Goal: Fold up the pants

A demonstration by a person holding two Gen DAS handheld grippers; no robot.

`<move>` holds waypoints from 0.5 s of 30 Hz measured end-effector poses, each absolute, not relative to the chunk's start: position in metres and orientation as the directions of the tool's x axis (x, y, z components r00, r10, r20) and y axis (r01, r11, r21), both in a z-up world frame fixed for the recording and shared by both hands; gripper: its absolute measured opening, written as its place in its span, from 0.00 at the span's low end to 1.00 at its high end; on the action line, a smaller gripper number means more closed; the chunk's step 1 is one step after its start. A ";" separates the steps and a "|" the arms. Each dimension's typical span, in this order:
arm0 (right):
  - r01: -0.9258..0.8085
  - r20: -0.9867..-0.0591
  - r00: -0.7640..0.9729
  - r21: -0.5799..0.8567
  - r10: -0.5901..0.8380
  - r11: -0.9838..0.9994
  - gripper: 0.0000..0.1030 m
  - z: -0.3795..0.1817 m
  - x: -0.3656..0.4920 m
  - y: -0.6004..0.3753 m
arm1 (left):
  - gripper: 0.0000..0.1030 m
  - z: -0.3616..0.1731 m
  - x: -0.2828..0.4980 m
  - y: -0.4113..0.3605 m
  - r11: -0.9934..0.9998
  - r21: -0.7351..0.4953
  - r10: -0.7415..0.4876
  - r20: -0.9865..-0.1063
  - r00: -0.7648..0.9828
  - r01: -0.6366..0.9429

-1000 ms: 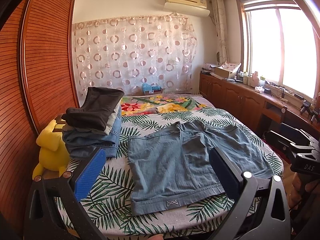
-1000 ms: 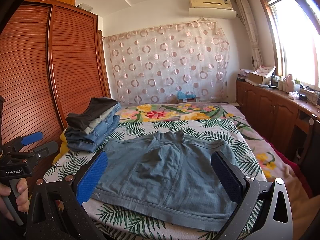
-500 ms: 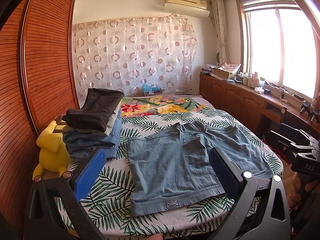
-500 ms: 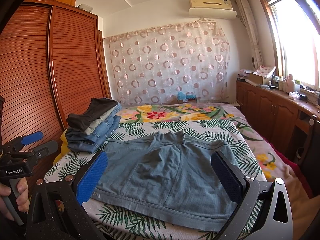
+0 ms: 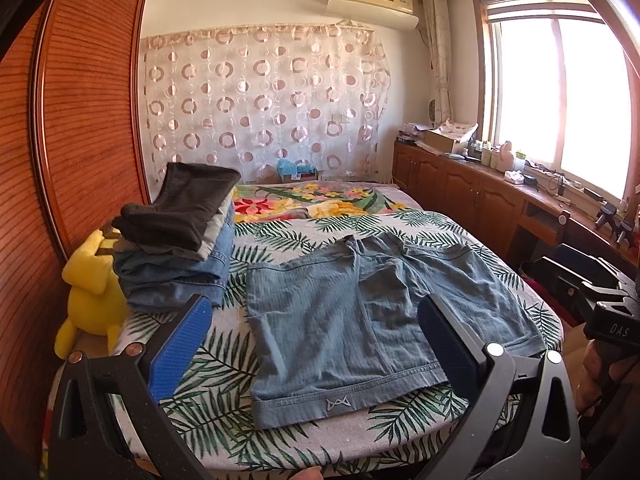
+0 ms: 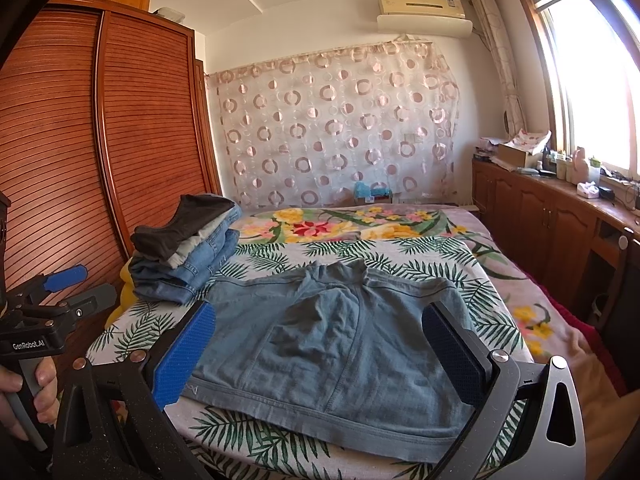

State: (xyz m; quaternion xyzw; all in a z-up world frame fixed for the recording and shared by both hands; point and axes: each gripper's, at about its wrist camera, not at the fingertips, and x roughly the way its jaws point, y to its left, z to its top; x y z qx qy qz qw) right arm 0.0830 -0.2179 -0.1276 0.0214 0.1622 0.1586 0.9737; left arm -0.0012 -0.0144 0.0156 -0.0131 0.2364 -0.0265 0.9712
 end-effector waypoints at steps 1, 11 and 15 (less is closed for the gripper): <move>-0.300 -0.312 0.897 0.094 0.315 0.949 1.00 -0.129 0.084 -0.219 | 1.00 0.011 0.003 -0.014 0.997 -0.052 -0.071 -0.466 0.882 0.053; -0.258 -0.348 0.896 0.095 0.275 0.961 1.00 -0.138 0.101 -0.247 | 1.00 -0.023 0.041 -0.014 0.996 -0.055 -0.091 -0.527 0.845 0.072; -0.247 -0.367 0.893 0.089 0.262 0.965 1.00 -0.140 0.107 -0.257 | 1.00 -0.036 0.059 -0.010 0.994 -0.060 -0.107 -0.566 0.817 0.089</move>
